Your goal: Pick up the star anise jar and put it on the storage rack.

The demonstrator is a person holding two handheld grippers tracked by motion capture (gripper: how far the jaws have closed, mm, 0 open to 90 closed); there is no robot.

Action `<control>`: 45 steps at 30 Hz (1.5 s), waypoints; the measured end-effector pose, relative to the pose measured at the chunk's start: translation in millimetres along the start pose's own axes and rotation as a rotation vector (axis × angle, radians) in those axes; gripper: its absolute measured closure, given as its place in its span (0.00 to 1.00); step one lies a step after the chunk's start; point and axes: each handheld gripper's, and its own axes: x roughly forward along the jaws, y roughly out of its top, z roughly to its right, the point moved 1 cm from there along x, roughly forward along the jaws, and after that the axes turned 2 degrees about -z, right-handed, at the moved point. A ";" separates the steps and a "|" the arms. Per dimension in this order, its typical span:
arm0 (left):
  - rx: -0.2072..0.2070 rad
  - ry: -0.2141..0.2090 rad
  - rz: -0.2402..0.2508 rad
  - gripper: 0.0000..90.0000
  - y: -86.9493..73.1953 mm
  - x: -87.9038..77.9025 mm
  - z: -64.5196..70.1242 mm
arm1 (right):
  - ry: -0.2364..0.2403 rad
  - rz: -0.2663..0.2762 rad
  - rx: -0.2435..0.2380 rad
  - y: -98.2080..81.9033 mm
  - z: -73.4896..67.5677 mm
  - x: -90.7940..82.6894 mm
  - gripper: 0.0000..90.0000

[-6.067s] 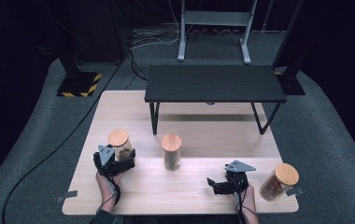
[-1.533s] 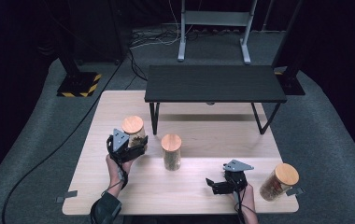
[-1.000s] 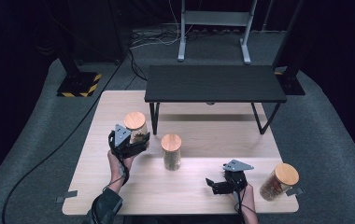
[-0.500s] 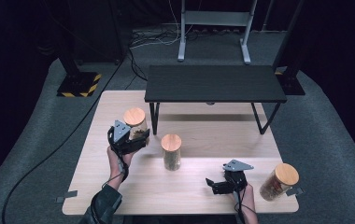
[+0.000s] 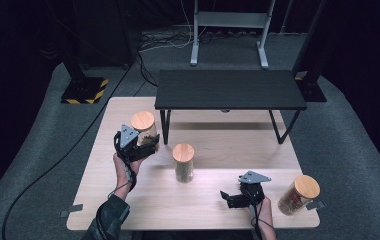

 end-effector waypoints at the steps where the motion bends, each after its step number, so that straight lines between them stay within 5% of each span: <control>1: 0.001 0.000 0.001 0.27 0.9 0.2 0.1 | 0.000 0.001 -0.001 -0.1 0.0 0.0 0.03; 45: 0.018 -0.051 0.009 0.27 43.2 14.2 3.6 | 0.007 -0.011 0.000 0.3 0.1 0.8 0.03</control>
